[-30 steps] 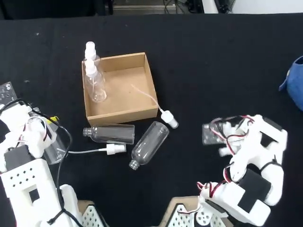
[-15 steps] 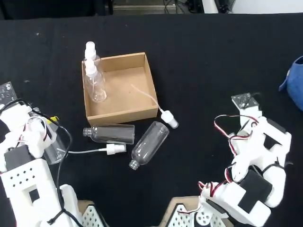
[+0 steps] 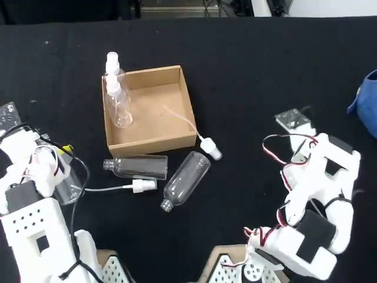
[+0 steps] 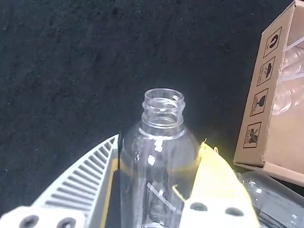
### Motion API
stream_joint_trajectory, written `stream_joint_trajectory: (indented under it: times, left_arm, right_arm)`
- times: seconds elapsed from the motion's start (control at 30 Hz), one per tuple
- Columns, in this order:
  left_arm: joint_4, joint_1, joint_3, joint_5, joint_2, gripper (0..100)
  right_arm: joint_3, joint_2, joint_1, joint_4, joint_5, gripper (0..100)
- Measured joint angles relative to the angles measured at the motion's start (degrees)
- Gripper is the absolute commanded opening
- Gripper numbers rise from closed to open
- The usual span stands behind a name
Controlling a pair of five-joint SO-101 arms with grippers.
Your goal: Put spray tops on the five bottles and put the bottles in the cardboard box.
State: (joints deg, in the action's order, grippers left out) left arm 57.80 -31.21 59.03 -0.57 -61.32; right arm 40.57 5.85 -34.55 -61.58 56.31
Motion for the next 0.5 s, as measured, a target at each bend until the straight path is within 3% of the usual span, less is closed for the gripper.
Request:
stream_joint_trajectory:
  times: [0.1,0.23,0.5]
  left_arm:
    - [0.0,0.0,0.0,0.0,0.0,3]
    - [0.0,0.0,0.0,0.0,0.0,3]
    - [0.0,0.0,0.0,0.0,0.0,3]
  right_arm:
    - [-1.2,-3.5,0.0,0.0,2.6,20.5]
    - [-4.6,-8.2,-1.6,0.1,4.0,0.7]
    - [-6.0,-8.9,-2.5,-1.1,6.2,1.0]
